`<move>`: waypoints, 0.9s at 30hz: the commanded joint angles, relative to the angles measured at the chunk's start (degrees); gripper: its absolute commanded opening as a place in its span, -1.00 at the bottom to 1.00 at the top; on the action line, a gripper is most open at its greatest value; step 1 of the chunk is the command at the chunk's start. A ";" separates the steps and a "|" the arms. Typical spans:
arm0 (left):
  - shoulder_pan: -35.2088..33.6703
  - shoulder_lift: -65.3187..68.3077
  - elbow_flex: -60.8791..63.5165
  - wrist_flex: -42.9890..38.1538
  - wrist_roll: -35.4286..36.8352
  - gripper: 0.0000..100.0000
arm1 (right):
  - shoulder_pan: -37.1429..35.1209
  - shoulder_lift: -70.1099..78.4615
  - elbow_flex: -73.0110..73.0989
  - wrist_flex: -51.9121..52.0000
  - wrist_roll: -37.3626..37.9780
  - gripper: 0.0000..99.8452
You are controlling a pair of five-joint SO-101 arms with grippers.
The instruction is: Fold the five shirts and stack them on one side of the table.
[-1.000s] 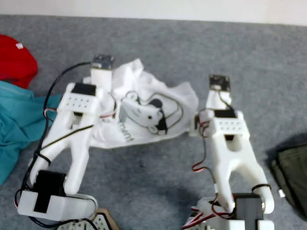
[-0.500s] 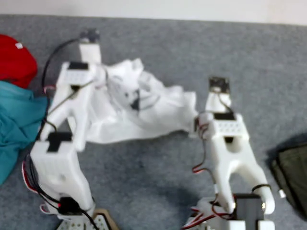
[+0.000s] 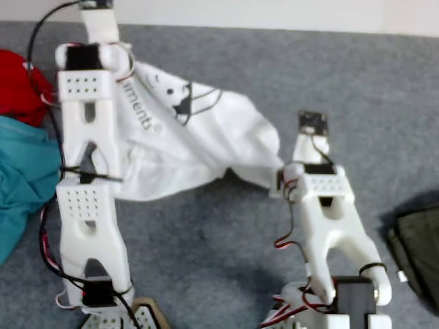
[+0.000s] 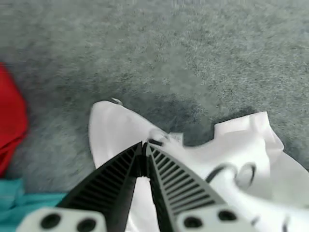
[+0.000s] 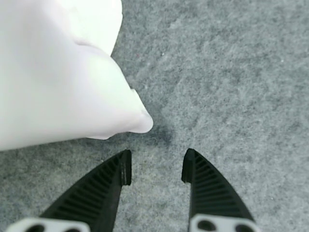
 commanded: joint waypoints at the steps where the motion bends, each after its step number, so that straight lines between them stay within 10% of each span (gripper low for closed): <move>1: -2.77 -0.66 -11.65 9.05 0.35 -0.95 | -0.22 -1.80 -0.13 -0.75 1.67 -0.64; 14: -3.82 -0.92 -6.37 14.51 -6.86 -0.96 | -0.31 -1.98 0.04 -0.48 2.64 -0.64; 27: 4.79 -19.12 36.70 14.68 -7.12 -0.96 | -0.22 -2.15 0.04 -0.48 2.64 -0.64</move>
